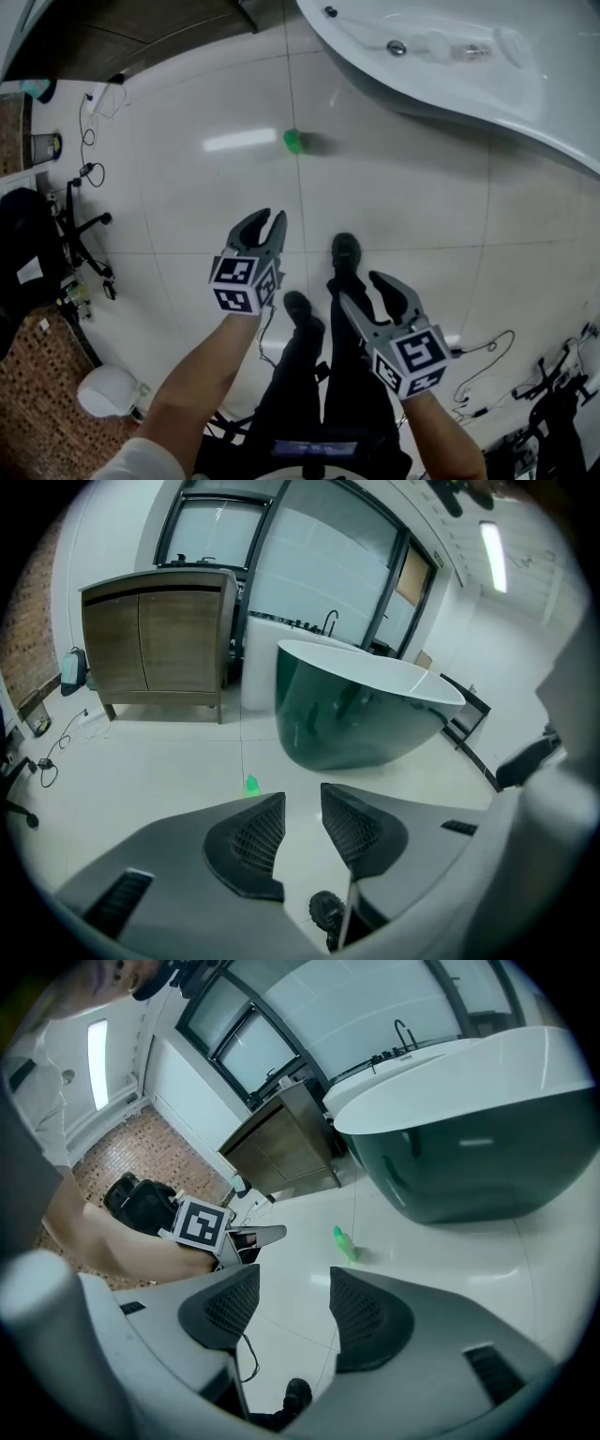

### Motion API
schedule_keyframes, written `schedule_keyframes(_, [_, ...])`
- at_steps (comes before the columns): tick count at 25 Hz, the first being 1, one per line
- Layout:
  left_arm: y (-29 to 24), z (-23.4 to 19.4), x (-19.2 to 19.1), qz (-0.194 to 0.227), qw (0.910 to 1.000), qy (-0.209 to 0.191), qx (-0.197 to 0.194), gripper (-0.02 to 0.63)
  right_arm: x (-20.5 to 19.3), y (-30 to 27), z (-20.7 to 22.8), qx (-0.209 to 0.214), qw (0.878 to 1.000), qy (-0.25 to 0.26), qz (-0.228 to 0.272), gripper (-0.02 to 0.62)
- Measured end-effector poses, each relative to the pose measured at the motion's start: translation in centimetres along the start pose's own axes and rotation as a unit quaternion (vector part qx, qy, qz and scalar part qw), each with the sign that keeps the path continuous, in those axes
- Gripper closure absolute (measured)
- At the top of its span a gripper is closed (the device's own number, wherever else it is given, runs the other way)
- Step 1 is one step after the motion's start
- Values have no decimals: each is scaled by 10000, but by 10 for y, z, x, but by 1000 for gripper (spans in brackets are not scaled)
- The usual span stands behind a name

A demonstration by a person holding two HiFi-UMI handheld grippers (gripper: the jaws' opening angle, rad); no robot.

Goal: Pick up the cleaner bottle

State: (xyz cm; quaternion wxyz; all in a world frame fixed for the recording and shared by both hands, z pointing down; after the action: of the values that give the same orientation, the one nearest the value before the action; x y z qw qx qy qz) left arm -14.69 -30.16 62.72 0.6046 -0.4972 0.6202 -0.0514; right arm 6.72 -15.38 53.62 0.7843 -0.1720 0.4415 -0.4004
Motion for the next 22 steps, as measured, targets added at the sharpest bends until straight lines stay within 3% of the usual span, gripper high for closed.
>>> schedule_keyframes(9, [-90, -24, -45, -85, 9998, 71, 154, 455, -25, -17, 57, -203, 9997, -151, -62, 351])
schedule_keyframes(22, [-205, -80, -102, -218, 9969, 287, 704, 385, -70, -42, 110, -348, 9971, -487, -478, 351])
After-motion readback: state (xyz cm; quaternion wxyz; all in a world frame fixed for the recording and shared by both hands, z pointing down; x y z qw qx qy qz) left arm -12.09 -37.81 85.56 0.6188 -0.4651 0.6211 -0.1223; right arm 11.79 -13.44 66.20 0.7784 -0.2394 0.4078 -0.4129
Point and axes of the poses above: the fingertips, and each gripper's own axes: y backward along the fingers, z to its right, x out of its top, the point moved 10 cm from there along y, backward along the fingers, and after that the axes turned 7 degrees about z, right-handed, at the moved point
